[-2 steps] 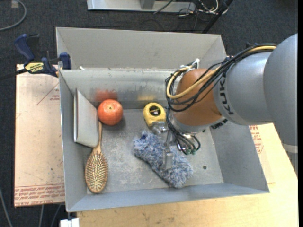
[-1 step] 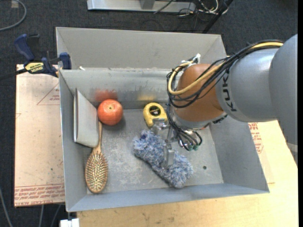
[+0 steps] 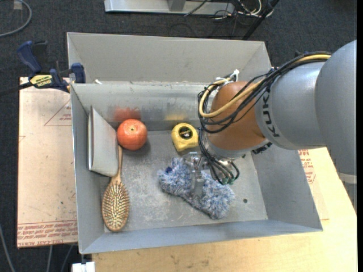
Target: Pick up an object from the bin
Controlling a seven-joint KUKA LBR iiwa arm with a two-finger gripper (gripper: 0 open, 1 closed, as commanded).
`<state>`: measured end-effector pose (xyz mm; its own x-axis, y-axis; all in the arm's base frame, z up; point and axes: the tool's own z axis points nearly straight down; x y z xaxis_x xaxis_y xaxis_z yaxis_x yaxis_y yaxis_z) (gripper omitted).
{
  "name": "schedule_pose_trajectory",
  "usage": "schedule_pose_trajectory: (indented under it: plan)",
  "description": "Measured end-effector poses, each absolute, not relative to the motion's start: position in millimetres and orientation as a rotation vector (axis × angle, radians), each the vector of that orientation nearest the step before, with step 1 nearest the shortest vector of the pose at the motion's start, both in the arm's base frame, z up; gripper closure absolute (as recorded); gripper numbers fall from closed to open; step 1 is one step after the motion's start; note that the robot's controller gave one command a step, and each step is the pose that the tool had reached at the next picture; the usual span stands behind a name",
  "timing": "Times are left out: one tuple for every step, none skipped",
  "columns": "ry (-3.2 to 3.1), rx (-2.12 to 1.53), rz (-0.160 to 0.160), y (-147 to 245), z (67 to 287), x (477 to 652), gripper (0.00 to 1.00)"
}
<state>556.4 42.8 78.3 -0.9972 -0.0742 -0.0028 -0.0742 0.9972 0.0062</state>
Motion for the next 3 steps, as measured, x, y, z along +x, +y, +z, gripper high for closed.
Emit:
schedule_pose_trajectory:
  plan:
    - [3.137,-0.116,0.010,42.8,78.3,556.4,1.00]
    - [3.137,-0.116,0.010,42.9,79.8,556.2,1.00]
    - [3.142,-0.116,0.010,42.9,87.6,554.7,1.00]
